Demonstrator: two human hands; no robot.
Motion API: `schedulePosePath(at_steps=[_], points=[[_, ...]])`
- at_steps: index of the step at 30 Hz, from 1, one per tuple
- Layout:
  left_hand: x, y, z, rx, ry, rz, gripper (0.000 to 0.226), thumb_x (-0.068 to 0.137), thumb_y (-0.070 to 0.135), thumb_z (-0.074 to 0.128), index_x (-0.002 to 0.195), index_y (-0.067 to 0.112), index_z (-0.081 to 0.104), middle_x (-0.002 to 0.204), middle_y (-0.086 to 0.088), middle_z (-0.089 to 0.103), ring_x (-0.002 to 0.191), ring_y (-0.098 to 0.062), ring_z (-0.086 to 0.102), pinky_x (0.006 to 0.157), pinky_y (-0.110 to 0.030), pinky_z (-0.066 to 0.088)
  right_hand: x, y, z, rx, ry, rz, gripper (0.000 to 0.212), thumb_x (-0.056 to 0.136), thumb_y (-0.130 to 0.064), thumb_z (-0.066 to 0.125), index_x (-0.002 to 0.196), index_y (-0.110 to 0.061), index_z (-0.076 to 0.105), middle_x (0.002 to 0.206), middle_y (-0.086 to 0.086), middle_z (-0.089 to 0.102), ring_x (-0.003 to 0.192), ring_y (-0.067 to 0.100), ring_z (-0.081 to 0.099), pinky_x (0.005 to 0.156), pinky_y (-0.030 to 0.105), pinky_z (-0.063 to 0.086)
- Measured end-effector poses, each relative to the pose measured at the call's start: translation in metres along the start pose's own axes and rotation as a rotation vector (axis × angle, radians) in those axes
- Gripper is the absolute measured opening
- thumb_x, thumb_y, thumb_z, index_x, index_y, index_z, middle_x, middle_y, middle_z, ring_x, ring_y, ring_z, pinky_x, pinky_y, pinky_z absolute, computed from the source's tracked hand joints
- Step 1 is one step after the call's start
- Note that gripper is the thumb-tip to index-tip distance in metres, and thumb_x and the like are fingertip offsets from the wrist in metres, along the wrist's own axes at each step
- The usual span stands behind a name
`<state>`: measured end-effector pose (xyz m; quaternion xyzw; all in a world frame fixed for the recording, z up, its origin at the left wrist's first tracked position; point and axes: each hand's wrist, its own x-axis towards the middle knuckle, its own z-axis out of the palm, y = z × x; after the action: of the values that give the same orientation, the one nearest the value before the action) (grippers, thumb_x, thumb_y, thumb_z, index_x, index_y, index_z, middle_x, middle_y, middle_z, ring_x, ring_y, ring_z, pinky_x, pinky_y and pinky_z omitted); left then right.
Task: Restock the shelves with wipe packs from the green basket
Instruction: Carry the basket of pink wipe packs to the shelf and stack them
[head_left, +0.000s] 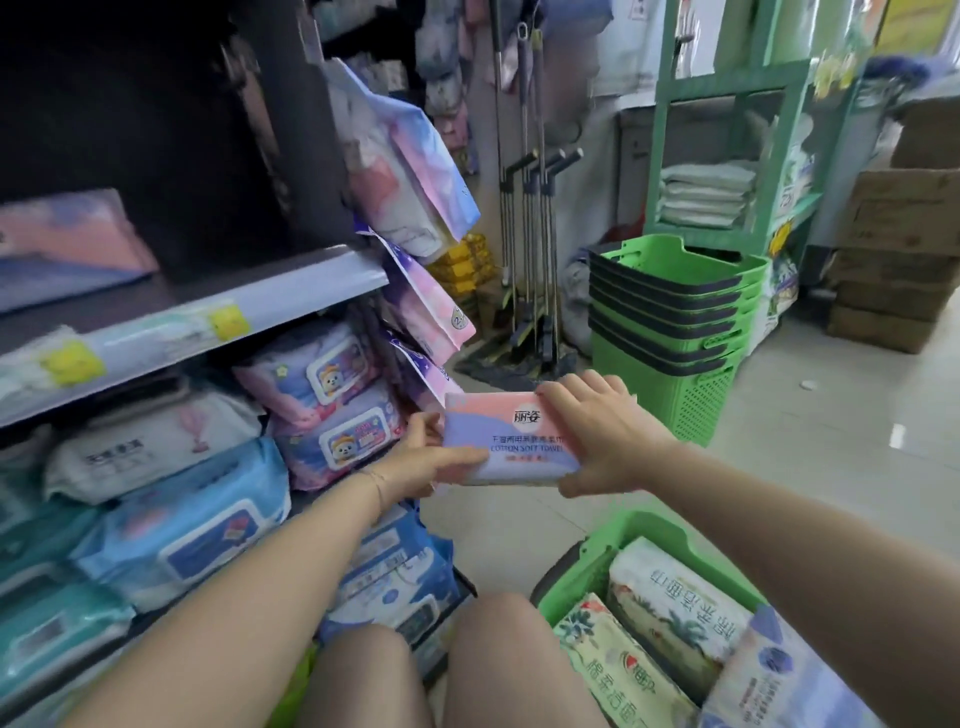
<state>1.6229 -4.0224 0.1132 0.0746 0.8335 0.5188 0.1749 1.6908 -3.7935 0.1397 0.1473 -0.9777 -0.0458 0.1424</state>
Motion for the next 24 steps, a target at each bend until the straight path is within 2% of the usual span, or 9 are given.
schedulePosePath(at_steps=[3,6,8,10,13,14,16,19,24], points=[[-0.026,0.011,-0.043,0.083,0.107,0.202,0.118,0.038,0.048,0.084,0.137,0.034,0.022,0.127,-0.001,0.050,0.100,-0.009,0.056,0.077,-0.023,0.051,0.022,-0.025,-0.032,-0.053,0.103,-0.096,0.086,0.048,-0.055,0.065,0.122,-0.018,0.043,0.104,0.000,0.047,0.092,0.024,0.043,0.082,0.039,0.039],[-0.050,0.024,-0.082,0.266,0.268,0.375,0.130,0.036,0.053,0.086,0.141,0.042,0.010,0.133,0.000,0.044,0.114,-0.015,0.052,0.097,-0.033,0.045,0.041,-0.050,-0.058,-0.064,0.213,-0.193,0.081,0.051,-0.057,0.055,0.120,-0.015,0.045,0.102,0.002,0.049,0.091,0.026,0.045,0.080,0.041,0.040],[-0.069,0.035,-0.106,0.389,0.361,0.485,0.130,0.034,0.058,0.083,0.142,0.040,0.012,0.133,0.005,0.036,0.118,-0.010,0.042,0.097,-0.027,0.038,0.054,-0.064,-0.074,-0.081,0.284,-0.250,0.083,0.052,-0.061,0.051,0.120,-0.014,0.044,0.102,0.002,0.050,0.090,0.027,0.046,0.079,0.040,0.041],[-0.086,0.045,-0.125,0.544,0.412,0.581,0.131,0.033,0.062,0.081,0.143,0.035,0.016,0.133,0.007,0.027,0.120,-0.004,0.033,0.100,-0.024,0.033,0.065,-0.075,-0.088,-0.094,0.345,-0.277,0.086,0.052,-0.062,0.059,0.122,-0.014,0.042,0.104,0.003,0.049,0.090,0.027,0.046,0.077,0.040,0.039],[-0.107,0.049,-0.155,0.775,0.439,0.634,0.130,0.039,0.056,0.087,0.145,0.028,0.017,0.145,0.002,0.015,0.130,0.002,0.018,0.113,-0.027,0.022,0.082,-0.094,-0.109,-0.092,0.401,-0.280,0.088,0.048,-0.056,0.068,0.121,-0.013,0.043,0.103,0.003,0.048,0.089,0.028,0.045,0.075,0.039,0.036],[-0.114,0.050,-0.165,0.812,0.471,0.642,0.127,0.042,0.051,0.088,0.144,0.028,0.018,0.146,-0.001,0.014,0.132,0.000,0.019,0.114,-0.030,0.023,0.088,-0.101,-0.116,-0.080,0.424,-0.290,0.087,0.047,-0.054,0.069,0.118,-0.013,0.042,0.102,0.004,0.047,0.089,0.028,0.045,0.074,0.039,0.037],[-0.129,0.055,-0.184,0.846,0.570,0.688,0.115,0.047,0.041,0.089,0.141,0.025,0.025,0.140,-0.003,0.024,0.127,-0.010,0.033,0.108,-0.038,0.037,0.100,-0.114,-0.127,-0.044,0.463,-0.323,0.087,0.045,-0.051,0.073,0.116,-0.015,0.037,0.106,0.006,0.049,0.092,0.030,0.047,0.076,0.041,0.041],[-0.156,0.065,-0.210,0.947,0.701,0.693,0.105,0.050,0.046,0.085,0.137,0.025,0.030,0.128,0.004,0.028,0.111,-0.020,0.047,0.088,-0.039,0.050,0.119,-0.136,-0.143,-0.019,0.518,-0.384,0.089,0.045,-0.047,0.078,0.114,-0.015,0.032,0.111,0.009,0.050,0.096,0.033,0.049,0.080,0.044,0.043],[-0.192,0.070,-0.258,1.008,0.809,0.653,0.099,0.051,0.057,0.082,0.131,0.035,0.029,0.123,0.002,0.032,0.098,-0.024,0.053,0.073,-0.044,0.053,0.155,-0.177,-0.167,-0.018,0.611,-0.445,0.083,0.047,-0.049,0.079,0.107,-0.011,0.038,0.111,0.014,0.054,0.095,0.036,0.054,0.079,0.045,0.045]])
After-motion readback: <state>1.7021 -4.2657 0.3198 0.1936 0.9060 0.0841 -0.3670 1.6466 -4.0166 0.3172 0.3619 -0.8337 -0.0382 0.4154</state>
